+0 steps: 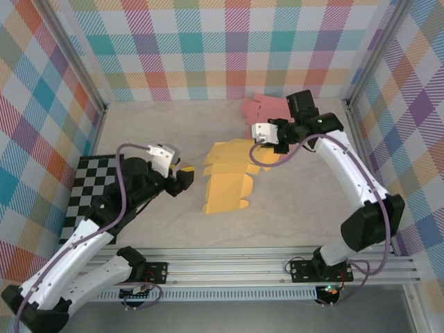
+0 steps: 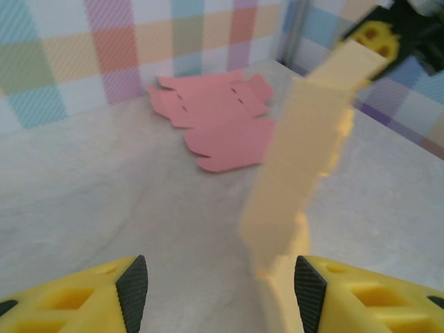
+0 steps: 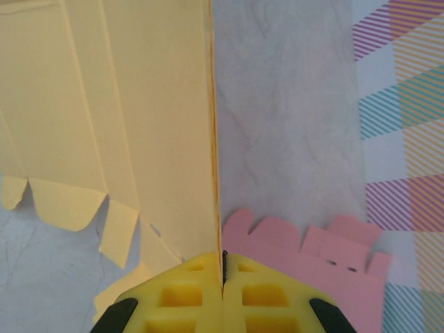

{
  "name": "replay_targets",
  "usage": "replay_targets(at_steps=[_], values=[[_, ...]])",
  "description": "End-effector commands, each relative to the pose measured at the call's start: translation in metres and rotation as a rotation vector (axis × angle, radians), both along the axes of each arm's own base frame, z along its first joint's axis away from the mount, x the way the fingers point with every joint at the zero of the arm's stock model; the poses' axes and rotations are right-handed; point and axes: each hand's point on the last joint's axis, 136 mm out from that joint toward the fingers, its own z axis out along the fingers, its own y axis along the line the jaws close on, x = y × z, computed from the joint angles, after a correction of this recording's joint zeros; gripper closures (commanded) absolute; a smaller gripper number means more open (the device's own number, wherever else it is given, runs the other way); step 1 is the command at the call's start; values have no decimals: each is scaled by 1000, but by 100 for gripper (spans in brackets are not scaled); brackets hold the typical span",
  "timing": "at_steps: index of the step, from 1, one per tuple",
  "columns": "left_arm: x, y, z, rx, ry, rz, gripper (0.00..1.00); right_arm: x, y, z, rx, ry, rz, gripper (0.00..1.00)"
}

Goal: Fold the paper box

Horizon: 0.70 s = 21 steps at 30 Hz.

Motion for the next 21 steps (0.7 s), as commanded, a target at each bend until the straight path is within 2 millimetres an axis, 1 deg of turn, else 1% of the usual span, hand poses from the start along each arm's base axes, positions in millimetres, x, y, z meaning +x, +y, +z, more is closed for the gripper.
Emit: replay_targets(at_steps=[1,3,4,6,8,10,12,14,16,19,21], values=[[11,30,14,-2,-101,181,39,-3,-5,17,-9,-123,18,100],[12,30,18,-15,-116,182,37,-5,-5,21,-11,-158,19,100],[12,26,17,-26,-107,165,37,-5,-5,22,-20,-187,17,100],[10,11,14,-49,-70,97,37,-6,-3,21,-50,-238,18,100],[11,-2,11,-76,-25,52,37,-7,-1,14,-92,-266,16,100],[14,-11,13,-111,-5,25,38,-10,1,3,-140,-252,18,100],[20,-17,18,-122,-15,18,37,-14,4,-8,-182,-233,35,100],[30,-22,22,-89,-41,16,37,-18,7,-16,-213,-208,56,100],[37,-36,30,-22,-73,-48,37,-22,10,-19,-216,-174,73,100],[39,-63,28,70,-113,-204,37,-28,15,-19,-201,-130,97,100],[39,-77,21,118,-110,-294,37,-29,17,-17,-192,-116,103,100]])
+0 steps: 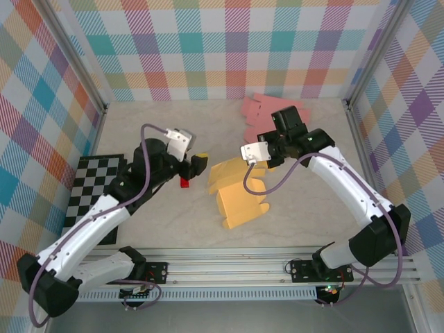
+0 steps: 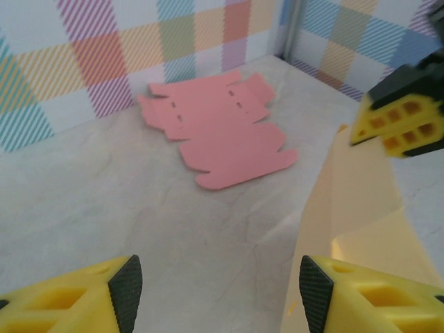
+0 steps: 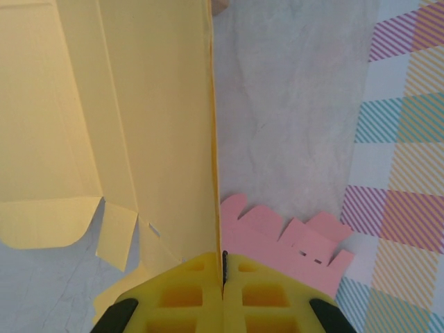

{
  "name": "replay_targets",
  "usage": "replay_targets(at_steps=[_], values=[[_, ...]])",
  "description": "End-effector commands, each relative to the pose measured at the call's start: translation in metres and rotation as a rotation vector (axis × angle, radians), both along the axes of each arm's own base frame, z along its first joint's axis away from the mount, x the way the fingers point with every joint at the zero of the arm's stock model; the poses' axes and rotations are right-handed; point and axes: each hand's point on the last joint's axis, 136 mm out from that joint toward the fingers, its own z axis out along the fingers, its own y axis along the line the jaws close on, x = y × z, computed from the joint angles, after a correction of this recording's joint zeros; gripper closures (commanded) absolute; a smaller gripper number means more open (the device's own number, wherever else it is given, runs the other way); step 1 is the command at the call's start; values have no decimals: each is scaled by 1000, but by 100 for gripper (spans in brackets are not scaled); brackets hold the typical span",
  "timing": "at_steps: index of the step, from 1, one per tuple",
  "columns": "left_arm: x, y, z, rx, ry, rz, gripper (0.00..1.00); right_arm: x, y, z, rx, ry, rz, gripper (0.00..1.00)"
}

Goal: Fold the paper box

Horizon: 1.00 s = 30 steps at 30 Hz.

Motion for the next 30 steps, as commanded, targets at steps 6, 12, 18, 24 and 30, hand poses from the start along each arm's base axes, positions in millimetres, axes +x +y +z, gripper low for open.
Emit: replay_targets(at_steps=[6,12,18,24,30], values=[[-22,-54,5,75,-27,-384,38,-11,7,15,34,36,41,100],[-22,-58,-6,126,5,-432,40,-17,12,20,66,60,61,100],[-34,-67,-8,105,36,-515,39,-17,13,20,70,70,61,100],[-30,-77,-7,100,28,-534,40,-23,17,26,99,83,82,100],[-27,-87,-4,98,23,-554,55,-30,18,27,113,87,99,100]])
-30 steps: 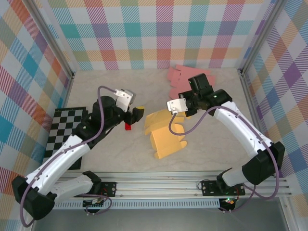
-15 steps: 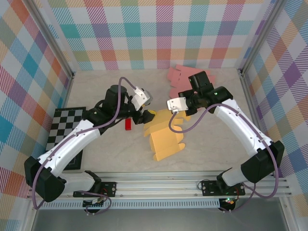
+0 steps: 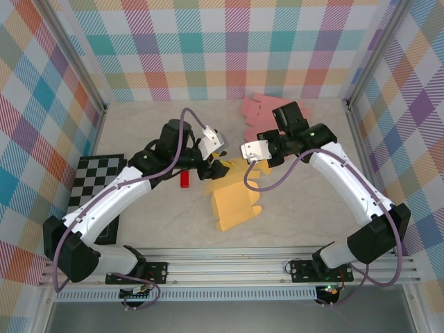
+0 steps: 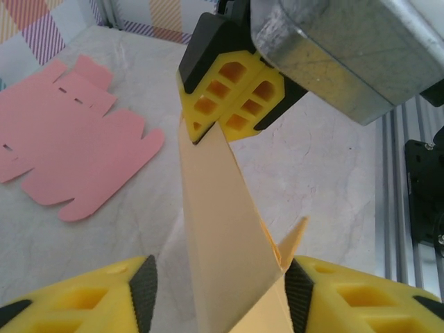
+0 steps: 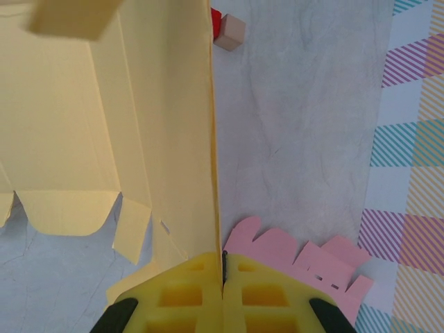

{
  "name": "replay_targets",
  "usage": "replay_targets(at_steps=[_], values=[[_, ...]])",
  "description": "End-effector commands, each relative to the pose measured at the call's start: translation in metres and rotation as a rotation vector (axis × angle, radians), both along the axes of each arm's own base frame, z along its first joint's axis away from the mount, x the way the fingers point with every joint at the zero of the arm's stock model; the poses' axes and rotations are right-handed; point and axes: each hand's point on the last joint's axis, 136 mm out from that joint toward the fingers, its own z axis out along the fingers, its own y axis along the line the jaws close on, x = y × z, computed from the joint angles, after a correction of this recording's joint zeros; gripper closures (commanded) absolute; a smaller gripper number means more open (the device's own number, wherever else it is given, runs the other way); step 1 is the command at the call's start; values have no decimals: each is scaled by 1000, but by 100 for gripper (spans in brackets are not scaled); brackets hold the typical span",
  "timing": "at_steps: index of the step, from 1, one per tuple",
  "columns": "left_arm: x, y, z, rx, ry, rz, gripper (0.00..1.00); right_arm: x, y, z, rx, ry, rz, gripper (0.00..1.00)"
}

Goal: Fold the paper box

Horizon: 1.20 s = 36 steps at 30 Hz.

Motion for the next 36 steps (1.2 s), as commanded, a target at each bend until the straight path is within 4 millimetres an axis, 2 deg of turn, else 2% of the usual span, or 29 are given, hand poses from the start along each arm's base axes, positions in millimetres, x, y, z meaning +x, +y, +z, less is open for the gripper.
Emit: replay_targets(at_steps=[1,4,7,13,14,15,17,18,20,22,25,29,30,32,34,36], values=[[-2,-9,16,-31,-34,-38,64,-14,8,13,61,19,39,100],[-3,-10,23,-55,-58,-36,85,-14,7,10,56,16,38,100],[-3,-10,23,-57,-67,-32,100,-13,7,7,49,21,34,100],[5,-1,10,-26,-83,35,100,-9,7,3,39,31,19,100],[8,2,9,-20,-79,69,93,-7,6,0,29,29,10,100],[14,5,15,-36,-95,113,82,-5,5,-2,24,29,1,100],[21,19,19,-54,-82,220,52,0,2,-4,20,29,-27,100],[23,28,20,-69,-76,277,48,2,1,-5,22,34,-41,100],[33,57,14,-127,-43,462,46,8,-3,-3,37,45,-84,100],[37,91,-2,-258,35,652,46,15,-8,-2,55,54,-124,100],[16,121,-29,-390,130,753,42,19,-14,-2,69,64,-149,100],[1,162,-75,-425,193,932,41,24,-17,1,95,63,-164,100],[0,167,-88,-428,226,963,41,25,-16,2,101,67,-164,100],[-2,166,-105,-434,277,958,41,24,-14,2,106,76,-158,100],[2,159,-112,-446,297,932,40,21,-13,2,113,85,-147,100],[7,147,-107,-461,297,876,40,17,-12,1,117,100,-134,100]])
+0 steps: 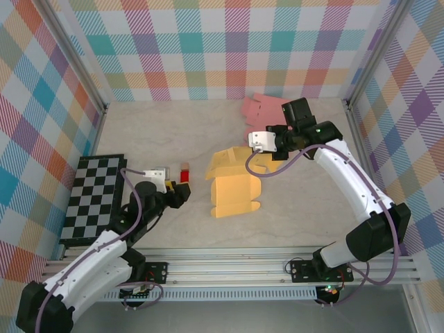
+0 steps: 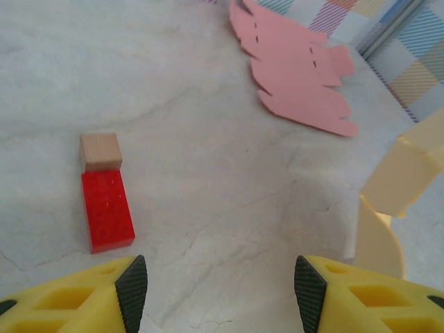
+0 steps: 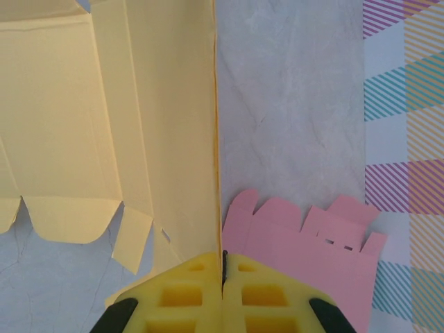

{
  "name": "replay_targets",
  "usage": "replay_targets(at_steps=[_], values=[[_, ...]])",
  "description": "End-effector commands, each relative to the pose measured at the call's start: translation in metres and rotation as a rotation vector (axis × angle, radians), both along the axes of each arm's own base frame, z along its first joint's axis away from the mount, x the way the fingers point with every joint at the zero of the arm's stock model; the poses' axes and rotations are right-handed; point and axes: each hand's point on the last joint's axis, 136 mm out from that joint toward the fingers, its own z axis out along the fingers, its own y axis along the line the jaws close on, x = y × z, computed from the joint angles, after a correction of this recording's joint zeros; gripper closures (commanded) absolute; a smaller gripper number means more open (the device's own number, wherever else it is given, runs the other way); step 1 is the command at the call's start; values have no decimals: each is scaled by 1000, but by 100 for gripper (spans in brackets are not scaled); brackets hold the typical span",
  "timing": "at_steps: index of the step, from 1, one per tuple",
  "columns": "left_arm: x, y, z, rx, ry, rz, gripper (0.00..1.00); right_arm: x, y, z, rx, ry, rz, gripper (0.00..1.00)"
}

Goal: Fold the paper box

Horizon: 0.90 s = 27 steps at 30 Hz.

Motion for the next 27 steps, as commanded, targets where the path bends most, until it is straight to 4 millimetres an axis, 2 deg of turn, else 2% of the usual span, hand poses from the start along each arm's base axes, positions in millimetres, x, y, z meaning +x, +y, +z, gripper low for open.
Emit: replay_targets(at_steps=[1,4,8,14,21,27], values=[[15,-18,32,-125,-85,-44,39,-10,10,1,55,50,40,100],[21,-33,41,-109,-95,-126,38,-17,11,0,69,60,59,100],[26,-41,41,-88,-82,-171,39,-23,11,2,84,56,70,100],[8,-76,66,-194,-117,-399,39,-22,14,6,102,62,70,100],[1,-87,59,-185,-90,-463,39,-26,22,22,160,81,85,100],[-9,-102,68,-211,-99,-549,40,-30,23,28,181,82,92,100]])
